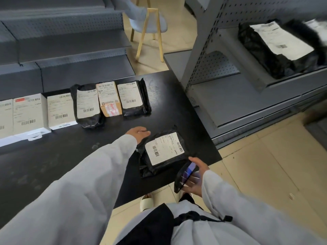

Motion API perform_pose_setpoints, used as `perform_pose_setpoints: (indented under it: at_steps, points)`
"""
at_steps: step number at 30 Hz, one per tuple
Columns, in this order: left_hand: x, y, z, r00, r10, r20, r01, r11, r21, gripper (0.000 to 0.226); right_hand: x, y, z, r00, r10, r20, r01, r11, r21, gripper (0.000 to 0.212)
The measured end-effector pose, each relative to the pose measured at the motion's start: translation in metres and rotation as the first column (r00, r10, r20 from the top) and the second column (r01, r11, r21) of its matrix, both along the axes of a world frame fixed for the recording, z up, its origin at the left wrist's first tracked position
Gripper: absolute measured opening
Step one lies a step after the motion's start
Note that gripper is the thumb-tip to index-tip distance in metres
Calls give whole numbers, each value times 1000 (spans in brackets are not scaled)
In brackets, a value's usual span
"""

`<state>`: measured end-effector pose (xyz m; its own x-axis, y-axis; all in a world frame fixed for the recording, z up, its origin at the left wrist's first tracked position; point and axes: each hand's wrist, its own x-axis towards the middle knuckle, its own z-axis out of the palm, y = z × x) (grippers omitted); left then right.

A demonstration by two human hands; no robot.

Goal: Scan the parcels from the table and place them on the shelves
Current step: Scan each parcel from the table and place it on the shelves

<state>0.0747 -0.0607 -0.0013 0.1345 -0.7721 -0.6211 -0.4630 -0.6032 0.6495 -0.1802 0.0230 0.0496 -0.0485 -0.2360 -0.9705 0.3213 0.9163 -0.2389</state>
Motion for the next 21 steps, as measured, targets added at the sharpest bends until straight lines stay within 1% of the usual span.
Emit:
perform_pose_setpoints:
  at_steps: [2, 3, 4, 6, 7, 10, 12, 15, 18, 21]
  points:
    - [-21, -8, 5, 970, -224, 92, 217, 972, 85, 58, 1, 0, -1, 1000, 2, -14, -2, 1000, -9, 42]
    - [-28, -8, 6, 939, -309, 149, 291, 948, 131, 64, 2, 1, -1, 1000, 6, -15, -6, 1000, -11, 41]
    - [-32, -5, 5, 910, -365, 199, 334, 927, 171, 69, 3, 1, -1, 1000, 7, -14, -7, 1000, -13, 41]
    - [-31, 6, 2, 888, -388, 246, 341, 916, 213, 76, 6, 1, -2, 1000, 18, -17, -18, 1000, -22, 41]
    - [-28, 13, 1, 901, -358, 246, 311, 927, 211, 76, 8, 1, -3, 999, 31, -23, -32, 999, -30, 40]
    - [-19, 40, -6, 944, -229, 238, 195, 968, 158, 57, 13, 1, -9, 996, 78, -35, -80, 995, -52, 39]
    - [-16, 62, -11, 968, -118, 223, 88, 987, 138, 49, 16, 2, -13, 992, 118, -53, -121, 991, -56, 39]
    - [-19, 93, -15, 987, 112, 114, -130, 978, 165, 48, 23, 3, -22, 975, 200, -92, -204, 978, -32, 38]
    - [-23, 114, -20, 953, 301, -14, -291, 932, 218, 48, 34, 2, -30, 947, 300, -112, -304, 953, -19, 49]
    - [-22, 122, -25, 887, 450, -108, -425, 885, 191, 49, 42, -2, -34, 904, 406, -136, -412, 911, -23, 61]
